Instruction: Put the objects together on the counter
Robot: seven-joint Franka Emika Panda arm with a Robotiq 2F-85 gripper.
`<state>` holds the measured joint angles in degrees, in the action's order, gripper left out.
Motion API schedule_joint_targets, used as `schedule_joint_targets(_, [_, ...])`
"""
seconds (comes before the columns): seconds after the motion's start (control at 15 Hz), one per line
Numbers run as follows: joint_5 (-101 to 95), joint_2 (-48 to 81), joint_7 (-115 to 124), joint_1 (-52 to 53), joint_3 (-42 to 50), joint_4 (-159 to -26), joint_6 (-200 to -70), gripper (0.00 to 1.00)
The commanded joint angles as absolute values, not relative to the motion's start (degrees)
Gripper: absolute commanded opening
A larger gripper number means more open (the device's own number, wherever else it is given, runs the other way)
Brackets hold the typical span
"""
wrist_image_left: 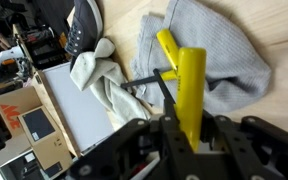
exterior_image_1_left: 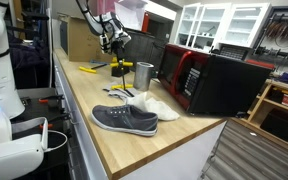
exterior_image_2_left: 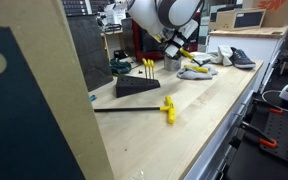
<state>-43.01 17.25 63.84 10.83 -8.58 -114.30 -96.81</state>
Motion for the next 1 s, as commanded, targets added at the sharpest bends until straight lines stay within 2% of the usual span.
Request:
schedule_joint_targets(0.0, [-40.03,14.47,58.36,10.64,-8.08,-119.01,-97.28,0.05])
schedule_joint_targets(0.93, [-43.24,15.07,45.9,10.08,-4.64,-119.62,-86.83,0.05])
